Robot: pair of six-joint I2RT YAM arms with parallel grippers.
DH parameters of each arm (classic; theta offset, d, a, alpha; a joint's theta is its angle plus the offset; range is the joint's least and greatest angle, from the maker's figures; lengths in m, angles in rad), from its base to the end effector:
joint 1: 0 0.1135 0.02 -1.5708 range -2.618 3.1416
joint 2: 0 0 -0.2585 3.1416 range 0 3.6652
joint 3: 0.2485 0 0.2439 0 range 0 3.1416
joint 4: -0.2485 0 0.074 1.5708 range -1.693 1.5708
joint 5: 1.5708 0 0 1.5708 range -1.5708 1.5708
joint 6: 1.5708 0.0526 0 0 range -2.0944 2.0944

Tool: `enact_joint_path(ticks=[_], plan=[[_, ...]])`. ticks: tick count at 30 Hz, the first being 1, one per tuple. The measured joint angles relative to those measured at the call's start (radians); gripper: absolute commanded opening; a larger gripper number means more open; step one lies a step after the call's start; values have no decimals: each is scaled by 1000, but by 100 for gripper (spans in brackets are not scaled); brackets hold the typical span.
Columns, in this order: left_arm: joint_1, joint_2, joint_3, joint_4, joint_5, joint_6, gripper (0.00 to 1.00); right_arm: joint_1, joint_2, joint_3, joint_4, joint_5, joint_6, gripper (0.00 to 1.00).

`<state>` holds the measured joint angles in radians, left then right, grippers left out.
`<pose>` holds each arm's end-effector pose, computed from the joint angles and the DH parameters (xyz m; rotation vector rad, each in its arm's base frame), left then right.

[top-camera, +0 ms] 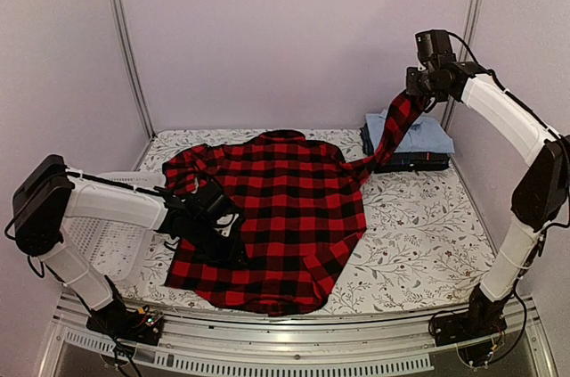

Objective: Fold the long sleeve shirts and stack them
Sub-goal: Flatten out the crumpled shirt at the center of the board.

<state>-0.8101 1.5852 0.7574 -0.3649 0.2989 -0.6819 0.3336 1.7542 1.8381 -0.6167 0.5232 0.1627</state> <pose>0.1775 -0.2089 0.1230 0.2767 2.9694 -0.7168 0.3872 0.1064 0.3865 0.1348 2.0302 -0.2398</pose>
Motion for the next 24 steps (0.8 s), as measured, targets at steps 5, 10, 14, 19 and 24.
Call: enact_joint_path(ticks=[5, 10, 14, 19, 24], plan=[[-2, -9, 19, -76, -18, 13, 45, -33, 30, 19, 3, -13, -43, 2], [-3, -13, 43, -142, -28, 28, 45, -34, 23, -98, 11, -28, -34, 3], [-3, -25, 85, -172, -35, 41, 46, -34, -20, -293, 9, -32, 15, 26], [-3, -27, 161, -180, -40, 71, 46, -30, -160, -524, -61, -66, 105, 59], [-5, 32, 273, -156, -6, 100, 48, 63, -310, -606, -90, -80, 189, 65]])
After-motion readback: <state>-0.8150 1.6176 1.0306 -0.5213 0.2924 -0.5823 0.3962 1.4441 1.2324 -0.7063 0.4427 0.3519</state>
